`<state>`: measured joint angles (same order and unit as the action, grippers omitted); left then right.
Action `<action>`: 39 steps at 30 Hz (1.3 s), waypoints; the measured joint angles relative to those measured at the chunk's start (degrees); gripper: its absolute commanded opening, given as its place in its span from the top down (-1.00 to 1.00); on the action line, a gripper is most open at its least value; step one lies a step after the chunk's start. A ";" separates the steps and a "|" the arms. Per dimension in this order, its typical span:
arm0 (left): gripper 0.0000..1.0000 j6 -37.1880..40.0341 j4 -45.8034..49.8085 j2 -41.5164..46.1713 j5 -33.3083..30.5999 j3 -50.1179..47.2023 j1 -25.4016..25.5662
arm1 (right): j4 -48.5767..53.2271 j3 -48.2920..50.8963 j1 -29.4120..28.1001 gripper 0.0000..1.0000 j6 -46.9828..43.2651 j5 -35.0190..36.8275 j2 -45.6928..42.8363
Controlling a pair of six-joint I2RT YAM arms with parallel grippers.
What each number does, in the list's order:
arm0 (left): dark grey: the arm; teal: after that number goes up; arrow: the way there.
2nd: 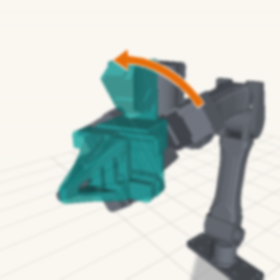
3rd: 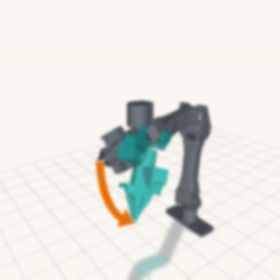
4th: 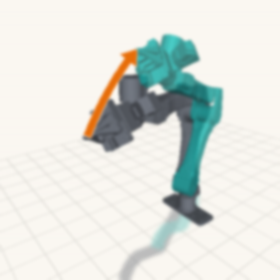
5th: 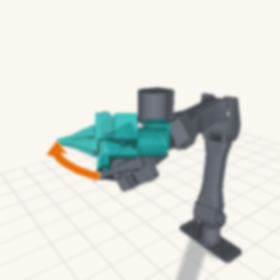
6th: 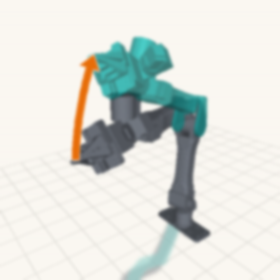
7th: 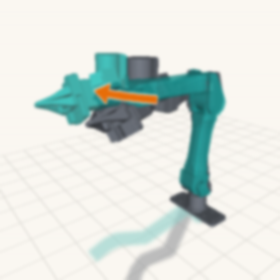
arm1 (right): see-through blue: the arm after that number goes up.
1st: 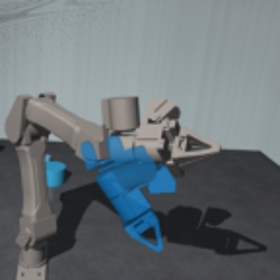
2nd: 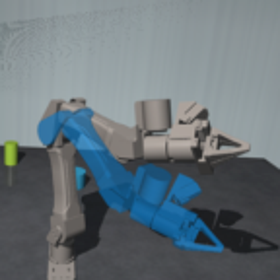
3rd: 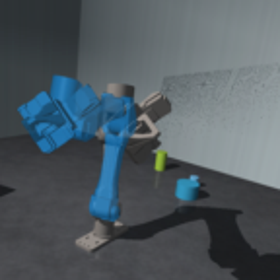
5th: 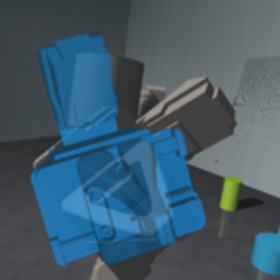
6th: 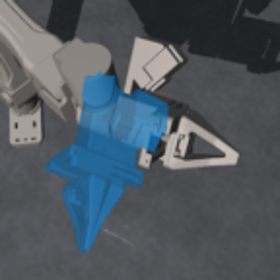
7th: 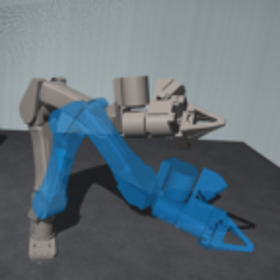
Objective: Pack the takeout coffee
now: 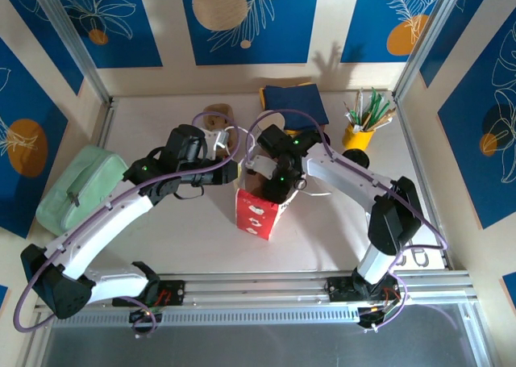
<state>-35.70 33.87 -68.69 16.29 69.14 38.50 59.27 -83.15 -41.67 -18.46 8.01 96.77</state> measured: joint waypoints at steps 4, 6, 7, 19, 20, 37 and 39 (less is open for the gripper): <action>1.00 -0.02 -0.02 0.48 -0.11 -0.33 -0.02 | -0.59 0.46 -0.24 0.08 0.02 -0.22 1.22; 1.00 -0.02 -0.04 0.59 -0.09 -0.46 -0.09 | -1.14 0.48 -0.33 0.07 0.02 -0.39 1.55; 1.00 -0.02 -0.02 0.68 -0.09 -0.55 -0.11 | -1.31 0.48 -0.37 0.07 0.02 -0.48 1.64; 1.00 -0.44 -0.46 0.83 -0.11 -0.98 -0.39 | -2.12 1.22 -0.70 -0.04 0.04 -0.57 2.10; 1.00 -0.44 -0.46 0.90 -0.11 -1.01 -0.42 | -2.12 1.22 -0.70 -0.07 0.07 -0.57 2.10; 1.00 -1.55 -0.70 1.14 -0.09 -1.27 -0.52 | -0.72 -0.13 -1.92 -0.46 1.64 -1.40 -0.02; 1.00 -1.79 -0.85 1.14 -0.11 -1.27 -0.55 | -0.68 -0.57 -2.43 -0.46 2.19 -1.42 -0.52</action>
<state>-37.50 33.01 -67.55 16.19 67.88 37.95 58.59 -83.72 -44.10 -16.27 6.59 96.25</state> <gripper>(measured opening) 0.052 0.731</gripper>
